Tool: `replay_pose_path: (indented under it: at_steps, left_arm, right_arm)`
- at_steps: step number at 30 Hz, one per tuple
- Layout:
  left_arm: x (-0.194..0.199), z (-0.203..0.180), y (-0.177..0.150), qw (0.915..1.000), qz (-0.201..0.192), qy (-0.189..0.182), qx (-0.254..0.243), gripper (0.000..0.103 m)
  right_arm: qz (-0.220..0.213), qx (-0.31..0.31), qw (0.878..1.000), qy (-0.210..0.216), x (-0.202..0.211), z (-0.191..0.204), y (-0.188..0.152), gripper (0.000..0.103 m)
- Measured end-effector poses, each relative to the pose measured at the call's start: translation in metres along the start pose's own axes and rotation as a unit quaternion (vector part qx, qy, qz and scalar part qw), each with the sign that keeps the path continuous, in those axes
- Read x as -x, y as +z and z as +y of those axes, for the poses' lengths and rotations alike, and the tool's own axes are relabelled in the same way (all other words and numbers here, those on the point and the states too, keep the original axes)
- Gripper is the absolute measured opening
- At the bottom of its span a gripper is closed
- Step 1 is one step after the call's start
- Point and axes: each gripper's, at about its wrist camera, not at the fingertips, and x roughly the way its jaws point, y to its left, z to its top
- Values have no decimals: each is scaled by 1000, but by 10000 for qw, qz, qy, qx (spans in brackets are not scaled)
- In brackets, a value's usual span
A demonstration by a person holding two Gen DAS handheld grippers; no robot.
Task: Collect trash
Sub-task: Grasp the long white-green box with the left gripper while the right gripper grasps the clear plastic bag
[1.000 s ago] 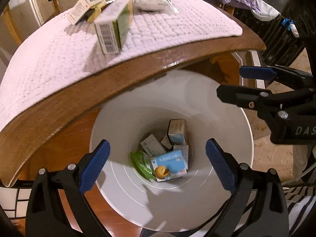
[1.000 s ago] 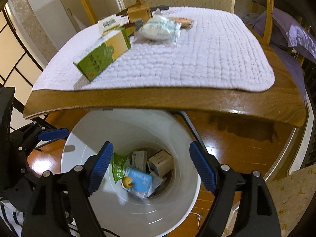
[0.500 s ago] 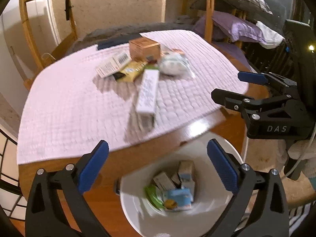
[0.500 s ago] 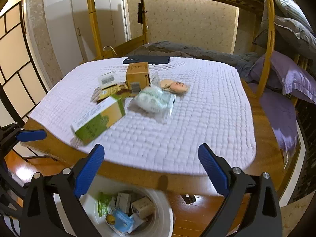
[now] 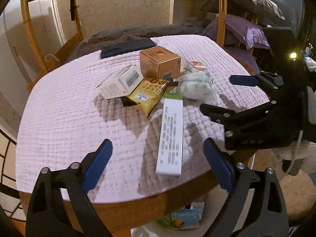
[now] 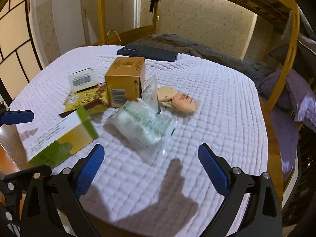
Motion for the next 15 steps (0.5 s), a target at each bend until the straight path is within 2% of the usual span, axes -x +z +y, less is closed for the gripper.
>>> replay_pose_path:
  at_steps: [5,8,9,11,12,15]
  left_arm:
    - [-11,-2,7,9998,125,-106,-90,71]
    - [-17,-3,10,9994,224,-244,-86,54]
    - [-18,-3,10,9992,260,-304,-77,46]
    - [-21,-3,10,9984,342,-449,-39,39]
    - [-21,-3,9,9982,359,-489,-24,37]
    - [-18,-4,7,9978,367,-547,-38,31]
  right_arm:
    - [55,130,9999,49,-15,-3,12,94]
    - [71,197,9997,78,-20,-2,16,93]
    - [85,226,9997,94,-21,-2,17,89]
    - [132,268,9995,115,-23,-1,16,79]
    - [154,280,9994,145,-24,0,16,73]
    - [209,185,9990,344,-25,-4,15,61]
